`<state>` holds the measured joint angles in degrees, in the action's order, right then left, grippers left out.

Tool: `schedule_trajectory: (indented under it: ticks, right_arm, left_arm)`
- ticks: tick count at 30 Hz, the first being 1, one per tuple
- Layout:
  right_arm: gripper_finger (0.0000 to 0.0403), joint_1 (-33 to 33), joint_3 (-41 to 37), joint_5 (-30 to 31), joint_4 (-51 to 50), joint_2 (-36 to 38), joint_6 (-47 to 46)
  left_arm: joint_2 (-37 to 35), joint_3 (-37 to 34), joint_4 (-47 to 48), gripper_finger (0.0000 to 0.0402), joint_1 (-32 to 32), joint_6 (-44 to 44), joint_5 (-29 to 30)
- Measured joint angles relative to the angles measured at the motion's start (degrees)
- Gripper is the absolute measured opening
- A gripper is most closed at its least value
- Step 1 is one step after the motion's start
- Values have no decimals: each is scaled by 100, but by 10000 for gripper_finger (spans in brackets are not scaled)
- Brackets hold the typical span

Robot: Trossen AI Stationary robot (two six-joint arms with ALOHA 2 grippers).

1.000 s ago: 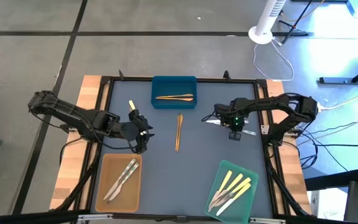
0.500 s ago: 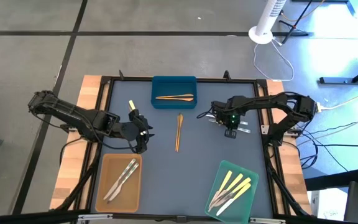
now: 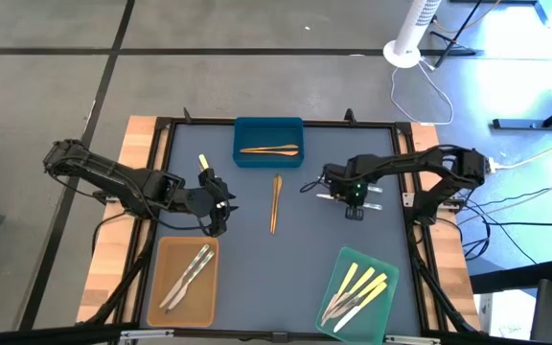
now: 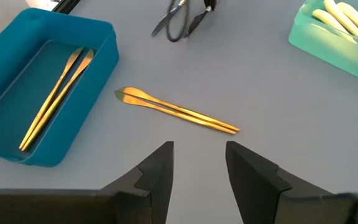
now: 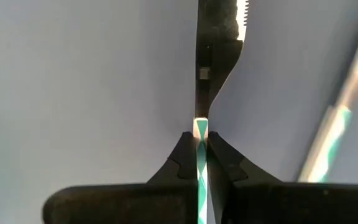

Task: Sort silverware by color (type)
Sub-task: Put the green patterned knife into the orange bin

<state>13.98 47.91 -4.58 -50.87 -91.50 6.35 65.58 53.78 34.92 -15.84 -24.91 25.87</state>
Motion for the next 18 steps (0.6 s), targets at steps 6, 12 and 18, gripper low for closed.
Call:
schedule_trajectory:
  ticks: [6,12,18]
  right_arm:
    - [0,-534,7,216,122,4,134]
    - [0,-884,208,873,103,4,173]
    - [0,-1218,752,1355,125,4,339]
  left_arm:
    - [0,0,0,141,0,0,2]
    - [0,0,-2,141,3,0,2]
    - [0,0,-4,141,80,-4,4]
